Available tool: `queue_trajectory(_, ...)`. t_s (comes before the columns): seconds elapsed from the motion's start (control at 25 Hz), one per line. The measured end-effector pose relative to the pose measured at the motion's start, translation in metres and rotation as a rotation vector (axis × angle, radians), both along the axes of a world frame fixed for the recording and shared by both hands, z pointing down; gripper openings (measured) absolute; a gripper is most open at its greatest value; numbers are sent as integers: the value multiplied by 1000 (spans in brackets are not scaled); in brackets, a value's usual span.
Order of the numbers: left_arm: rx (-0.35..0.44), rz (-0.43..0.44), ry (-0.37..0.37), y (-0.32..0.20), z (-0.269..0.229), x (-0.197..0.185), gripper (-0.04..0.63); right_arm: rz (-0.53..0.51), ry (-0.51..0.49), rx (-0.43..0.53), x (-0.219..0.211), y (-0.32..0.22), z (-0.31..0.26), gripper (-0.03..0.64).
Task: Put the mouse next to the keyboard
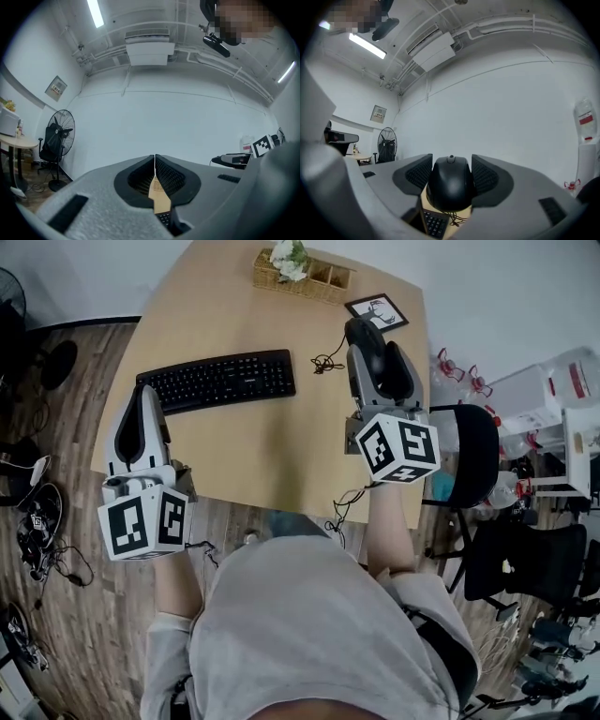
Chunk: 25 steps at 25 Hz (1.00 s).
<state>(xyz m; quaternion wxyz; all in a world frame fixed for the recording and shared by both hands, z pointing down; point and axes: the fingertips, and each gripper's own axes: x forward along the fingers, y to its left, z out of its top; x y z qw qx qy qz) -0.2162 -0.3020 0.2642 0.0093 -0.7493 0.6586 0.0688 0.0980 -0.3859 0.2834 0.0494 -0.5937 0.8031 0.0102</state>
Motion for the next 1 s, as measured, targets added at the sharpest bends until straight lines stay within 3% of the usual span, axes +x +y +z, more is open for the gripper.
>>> queue_trajectory(0.56,-82,-122,-23,-37,20,-10,13,-10,69,-94,7,-123,59,261)
queue_trajectory(1.0,-119,-154,-20,-47,34,-13,14,-22,88,-306,4,-123,157,261)
